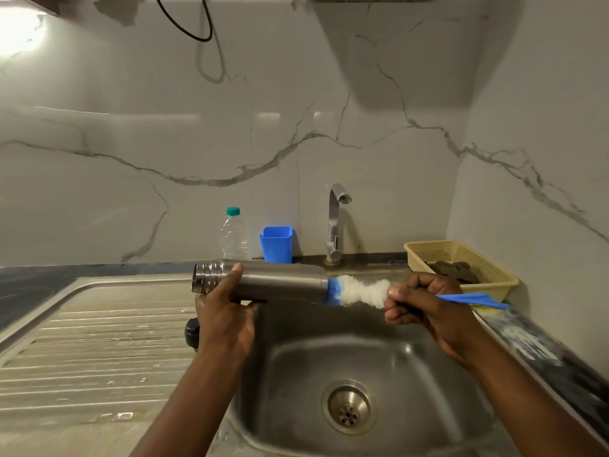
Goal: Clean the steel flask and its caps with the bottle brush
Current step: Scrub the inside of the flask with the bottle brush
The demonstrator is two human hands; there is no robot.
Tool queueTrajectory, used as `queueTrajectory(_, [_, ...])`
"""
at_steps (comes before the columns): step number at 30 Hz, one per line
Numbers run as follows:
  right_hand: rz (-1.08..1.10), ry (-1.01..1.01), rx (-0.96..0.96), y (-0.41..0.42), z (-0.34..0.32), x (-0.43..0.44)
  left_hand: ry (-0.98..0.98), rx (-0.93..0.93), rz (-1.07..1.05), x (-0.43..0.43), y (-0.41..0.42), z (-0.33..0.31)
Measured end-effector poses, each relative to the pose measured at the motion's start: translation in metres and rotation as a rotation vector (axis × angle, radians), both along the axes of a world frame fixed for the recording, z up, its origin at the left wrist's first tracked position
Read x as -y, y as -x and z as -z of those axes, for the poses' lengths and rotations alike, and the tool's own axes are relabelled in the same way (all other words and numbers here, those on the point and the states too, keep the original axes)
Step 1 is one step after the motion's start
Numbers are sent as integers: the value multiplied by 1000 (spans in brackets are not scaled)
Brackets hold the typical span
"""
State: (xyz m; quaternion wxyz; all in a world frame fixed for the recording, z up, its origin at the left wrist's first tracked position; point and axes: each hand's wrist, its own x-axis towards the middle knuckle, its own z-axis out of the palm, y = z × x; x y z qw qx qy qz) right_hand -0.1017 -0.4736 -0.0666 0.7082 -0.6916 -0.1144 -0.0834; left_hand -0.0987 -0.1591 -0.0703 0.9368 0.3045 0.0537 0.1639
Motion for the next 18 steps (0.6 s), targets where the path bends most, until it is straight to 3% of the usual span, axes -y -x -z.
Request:
queueTrajectory(10, [46,-83,31,4,-15,9,20,14,-123,-10,6,-15])
queueTrajectory(18, [245,-68,160,2,-46,8,-153,24,-137,3,10,-21])
